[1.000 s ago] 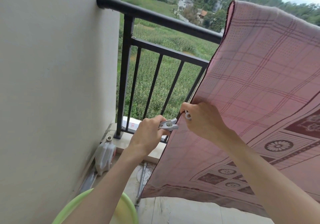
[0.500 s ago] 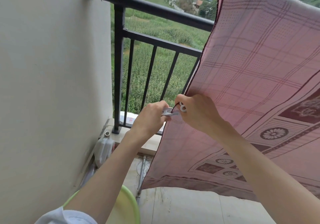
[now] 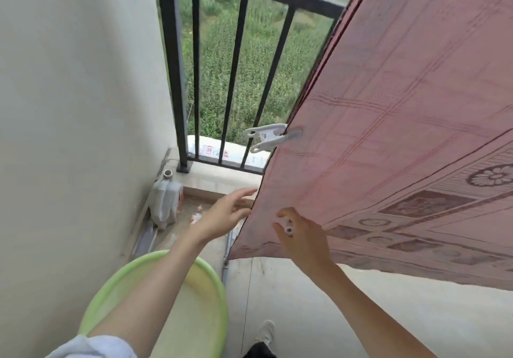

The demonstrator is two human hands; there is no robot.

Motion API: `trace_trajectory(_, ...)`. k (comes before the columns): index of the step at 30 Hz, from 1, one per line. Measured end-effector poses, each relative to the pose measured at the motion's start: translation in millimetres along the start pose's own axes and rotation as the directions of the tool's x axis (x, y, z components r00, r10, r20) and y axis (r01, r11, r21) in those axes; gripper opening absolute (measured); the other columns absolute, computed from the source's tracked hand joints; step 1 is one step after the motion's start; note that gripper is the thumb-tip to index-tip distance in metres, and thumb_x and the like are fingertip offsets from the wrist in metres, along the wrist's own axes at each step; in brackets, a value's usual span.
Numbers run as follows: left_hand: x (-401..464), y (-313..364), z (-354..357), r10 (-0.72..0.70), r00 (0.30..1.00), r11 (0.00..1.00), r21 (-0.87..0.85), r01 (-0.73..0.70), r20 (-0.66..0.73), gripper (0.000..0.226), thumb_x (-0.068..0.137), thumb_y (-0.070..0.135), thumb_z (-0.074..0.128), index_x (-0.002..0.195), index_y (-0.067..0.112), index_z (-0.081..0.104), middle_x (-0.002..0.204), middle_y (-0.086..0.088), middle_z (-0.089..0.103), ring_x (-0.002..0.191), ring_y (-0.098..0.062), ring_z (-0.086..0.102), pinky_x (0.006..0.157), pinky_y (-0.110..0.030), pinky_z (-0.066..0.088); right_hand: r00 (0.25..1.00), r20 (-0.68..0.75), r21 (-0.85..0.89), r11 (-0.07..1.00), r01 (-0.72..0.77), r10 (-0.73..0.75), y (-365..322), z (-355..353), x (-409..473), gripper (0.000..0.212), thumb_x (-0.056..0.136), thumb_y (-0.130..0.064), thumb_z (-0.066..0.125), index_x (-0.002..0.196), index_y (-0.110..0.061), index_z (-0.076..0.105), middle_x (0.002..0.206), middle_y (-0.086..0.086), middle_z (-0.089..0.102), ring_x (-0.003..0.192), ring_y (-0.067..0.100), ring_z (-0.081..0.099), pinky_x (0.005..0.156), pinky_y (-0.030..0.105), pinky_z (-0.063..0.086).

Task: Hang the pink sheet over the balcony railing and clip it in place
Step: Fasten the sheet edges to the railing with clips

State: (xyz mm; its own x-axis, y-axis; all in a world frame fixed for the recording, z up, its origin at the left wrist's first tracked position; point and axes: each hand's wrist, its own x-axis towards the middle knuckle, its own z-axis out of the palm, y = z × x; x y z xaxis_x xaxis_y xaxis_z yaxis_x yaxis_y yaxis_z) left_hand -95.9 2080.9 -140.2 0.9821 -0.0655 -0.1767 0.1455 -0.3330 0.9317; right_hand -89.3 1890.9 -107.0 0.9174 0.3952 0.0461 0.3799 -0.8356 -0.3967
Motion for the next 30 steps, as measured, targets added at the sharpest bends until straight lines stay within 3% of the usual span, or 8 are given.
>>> trace_trajectory(3,14,-22,6,0.026,0.999,1.0,-0.014,-0.025,0.041,0.044,0.093,0.005,0.05,0.134,0.02,0.048,0.126,0.004,0.058,0.112,-0.005,0.054,0.09,-0.008,0.041,0.985,0.107,-0.006,0.991,-0.133,0.133,12,49,7,0.032,0.085,-0.046,0.058,0.107,-0.023,0.059,0.1,-0.001,0.071,0.093,0.02,0.066,0.072,0.026,0.043)
trace_trajectory(6,28,-38,12,0.031,0.999,0.997,-0.075,-0.03,0.007,0.036,0.091,0.005,0.053,0.125,0.015,0.058,0.12,-0.001,0.064,0.107,-0.012,0.061,0.094,-0.021,0.046,0.968,0.144,-0.061,0.979,-0.197,0.204,11,88,17,0.042,0.081,-0.056,0.057,0.106,-0.023,0.058,0.102,0.0,0.071,0.098,0.024,0.064,0.077,0.029,0.044)
trace_trajectory(11,43,-51,18,0.036,0.992,0.985,-0.165,-0.056,-0.124,0.024,0.088,0.005,0.059,0.109,0.01,0.069,0.102,0.0,0.068,0.085,-0.002,0.062,0.083,-0.012,0.047,0.932,0.126,-0.121,0.937,-0.327,0.341,11,128,28,0.049,0.081,-0.063,0.052,0.105,-0.021,0.055,0.1,0.0,0.07,0.097,0.027,0.063,0.071,0.03,0.038)
trace_trajectory(13,48,-55,17,0.031,0.991,0.982,-0.18,-0.054,-0.132,0.02,0.086,0.009,0.063,0.104,0.011,0.071,0.094,0.004,0.068,0.088,-0.007,0.063,0.087,-0.021,0.049,0.921,0.075,-0.084,0.923,-0.376,0.382,14,135,32,0.049,0.081,-0.063,0.051,0.101,-0.019,0.057,0.096,0.002,0.07,0.094,0.028,0.063,0.069,0.03,0.034)
trace_trajectory(18,56,-57,22,-0.023,0.985,0.955,-0.296,-0.03,-0.174,0.012,0.078,0.004,0.07,0.083,0.014,0.074,0.087,-0.005,0.073,0.085,-0.021,0.069,0.088,-0.041,0.054,0.897,-0.034,0.004,0.898,-0.44,0.44,18,145,38,0.038,0.089,-0.048,0.049,0.087,-0.011,0.057,0.085,0.009,0.07,0.082,0.033,0.062,0.062,0.029,0.03)
trace_trajectory(22,57,-61,21,-0.006,0.979,0.966,-0.254,-0.047,-0.205,0.005,0.085,0.01,0.064,0.084,0.012,0.068,0.079,-0.004,0.068,0.075,-0.017,0.063,0.08,-0.034,0.051,0.888,-0.033,0.169,0.878,-0.448,0.459,22,148,33,0.028,0.091,-0.033,0.052,0.081,-0.008,0.057,0.078,0.008,0.067,0.076,0.03,0.059,0.063,0.029,0.031)
trace_trajectory(26,54,-65,17,0.051,0.969,0.991,-0.111,-0.079,-0.24,0.008,0.091,0.006,0.053,0.085,0.009,0.059,0.074,-0.011,0.063,0.068,-0.023,0.056,0.067,-0.031,0.044,0.914,0.04,0.368,0.845,-0.388,0.403,30,140,23,0.029,0.09,-0.023,0.057,0.066,-0.011,0.047,0.055,-0.004,0.049,0.05,0.008,0.045,0.052,0.022,0.031)
trace_trajectory(30,50,-70,14,0.079,0.95,0.991,-0.079,-0.108,-0.302,0.01,0.089,0.003,0.053,0.085,0.008,0.06,0.071,0.007,0.061,0.071,-0.013,0.06,0.069,-0.02,0.045,0.928,0.103,0.409,0.835,-0.368,0.358,45,129,12,0.031,0.089,-0.02,0.059,0.066,-0.006,0.045,0.057,0.014,0.049,0.057,0.035,0.046,0.053,0.033,0.036)
